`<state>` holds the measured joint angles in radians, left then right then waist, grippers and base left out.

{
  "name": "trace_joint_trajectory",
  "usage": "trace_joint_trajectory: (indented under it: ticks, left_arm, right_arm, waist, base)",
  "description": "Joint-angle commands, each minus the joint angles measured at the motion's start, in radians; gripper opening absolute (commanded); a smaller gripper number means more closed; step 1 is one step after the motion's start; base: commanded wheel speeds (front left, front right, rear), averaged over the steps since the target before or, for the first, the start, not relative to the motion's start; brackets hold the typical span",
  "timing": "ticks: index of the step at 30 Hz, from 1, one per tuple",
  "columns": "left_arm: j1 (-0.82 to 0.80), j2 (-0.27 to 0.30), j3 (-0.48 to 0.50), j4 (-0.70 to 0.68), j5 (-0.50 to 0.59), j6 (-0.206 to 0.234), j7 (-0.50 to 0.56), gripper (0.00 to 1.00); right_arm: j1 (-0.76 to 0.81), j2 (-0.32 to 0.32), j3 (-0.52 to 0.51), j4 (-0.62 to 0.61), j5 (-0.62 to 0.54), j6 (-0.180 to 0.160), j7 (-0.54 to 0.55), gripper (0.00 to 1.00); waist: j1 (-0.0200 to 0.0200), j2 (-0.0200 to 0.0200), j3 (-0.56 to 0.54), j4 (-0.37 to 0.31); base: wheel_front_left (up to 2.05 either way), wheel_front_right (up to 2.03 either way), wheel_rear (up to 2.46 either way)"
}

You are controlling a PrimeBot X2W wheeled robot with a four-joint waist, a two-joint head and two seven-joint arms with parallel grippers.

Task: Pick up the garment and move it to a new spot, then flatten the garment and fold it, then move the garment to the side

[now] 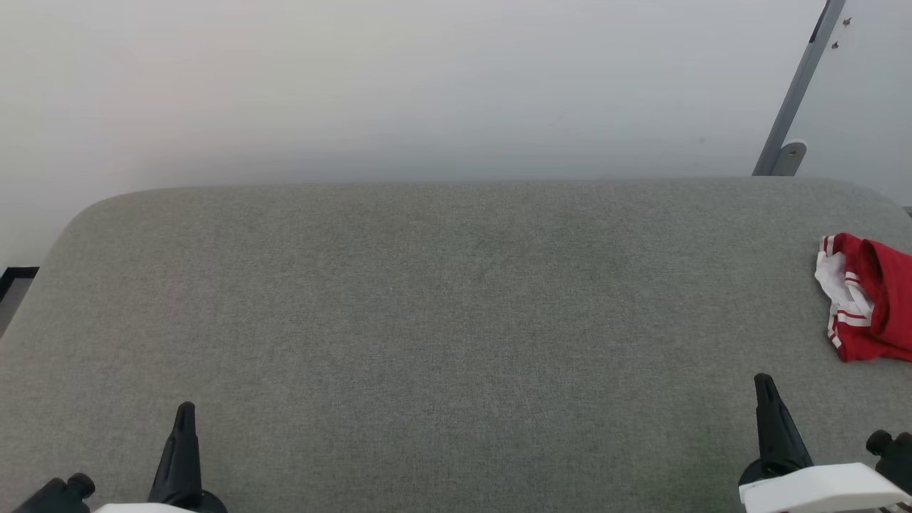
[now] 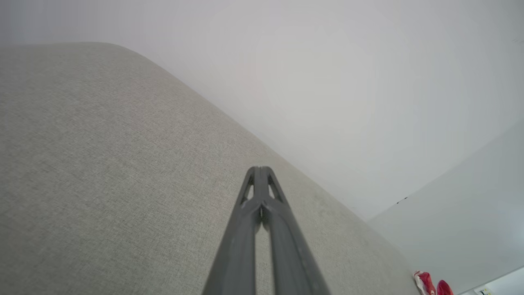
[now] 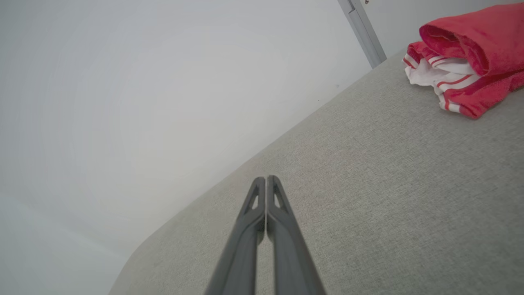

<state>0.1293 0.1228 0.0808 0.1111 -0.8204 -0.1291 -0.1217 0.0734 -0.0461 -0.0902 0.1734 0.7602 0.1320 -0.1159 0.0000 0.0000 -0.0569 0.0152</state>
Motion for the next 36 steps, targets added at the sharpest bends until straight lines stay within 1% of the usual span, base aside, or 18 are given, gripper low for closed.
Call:
trace_joint_trajectory:
  ticks: [1, 11, 36]
  left_arm:
    - [-0.032, 0.002, 0.006, -0.005, -0.041, -0.001, 0.011, 0.00]
    - [-0.066, -0.008, 0.009, 0.016, -0.160, -0.001, 0.045, 0.00]
    - [-0.135, -0.031, 0.016, 0.060, -0.401, -0.002, 0.117, 0.00]
  right_arm:
    - [-0.029, -0.004, -0.002, -0.007, 0.042, -0.001, 0.010, 0.00]
    - [-0.055, -0.004, -0.005, 0.004, 0.168, -0.001, 0.045, 0.00]
    - [-0.106, -0.005, -0.013, 0.030, 0.426, -0.001, 0.116, 0.00]
  waist:
    - [0.0000, 0.0000, 0.001, 0.000]
    - [0.0000, 0.0000, 0.008, -0.002]
    - [0.0000, 0.0000, 0.023, -0.006]
  base:
    - [0.00, 0.00, 0.00]
    - [0.00, 0.00, 0.00]
    - [0.00, 0.00, 0.00]
